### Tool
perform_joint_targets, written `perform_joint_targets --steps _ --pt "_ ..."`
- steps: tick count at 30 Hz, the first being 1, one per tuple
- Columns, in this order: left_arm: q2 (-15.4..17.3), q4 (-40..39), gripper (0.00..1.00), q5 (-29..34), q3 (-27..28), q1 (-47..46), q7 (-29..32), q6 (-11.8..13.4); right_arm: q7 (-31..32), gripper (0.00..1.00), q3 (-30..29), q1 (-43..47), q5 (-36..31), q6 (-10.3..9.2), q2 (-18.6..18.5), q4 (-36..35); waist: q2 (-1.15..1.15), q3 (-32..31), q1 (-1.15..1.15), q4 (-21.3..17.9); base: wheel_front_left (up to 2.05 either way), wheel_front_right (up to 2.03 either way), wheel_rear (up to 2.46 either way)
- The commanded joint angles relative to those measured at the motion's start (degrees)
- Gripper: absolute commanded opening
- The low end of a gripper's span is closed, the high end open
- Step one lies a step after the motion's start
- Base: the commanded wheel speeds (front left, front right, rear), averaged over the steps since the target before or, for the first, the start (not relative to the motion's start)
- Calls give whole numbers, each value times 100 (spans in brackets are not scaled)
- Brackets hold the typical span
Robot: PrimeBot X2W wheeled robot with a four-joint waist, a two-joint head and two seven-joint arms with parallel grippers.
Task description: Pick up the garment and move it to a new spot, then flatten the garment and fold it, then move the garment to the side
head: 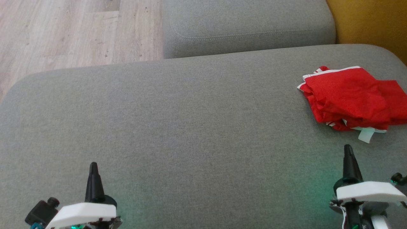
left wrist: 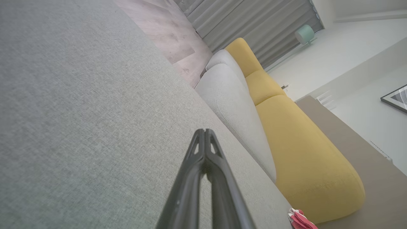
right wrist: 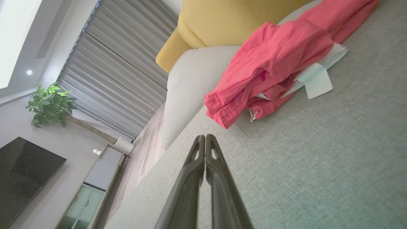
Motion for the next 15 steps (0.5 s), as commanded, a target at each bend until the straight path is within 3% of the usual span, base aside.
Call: perform_joint_targets --steps 1,15 --pt "66 -166 0 -185 193 -312 51 -30 57 0 16 -362 226 24 -41 -233 0 2 0 1 0 0 0" --pt "70 -136 0 -987 352 -411 286 -46 290 0 -60 -426 1161 29 -43 -251 0 18 0 4 0 0 0"
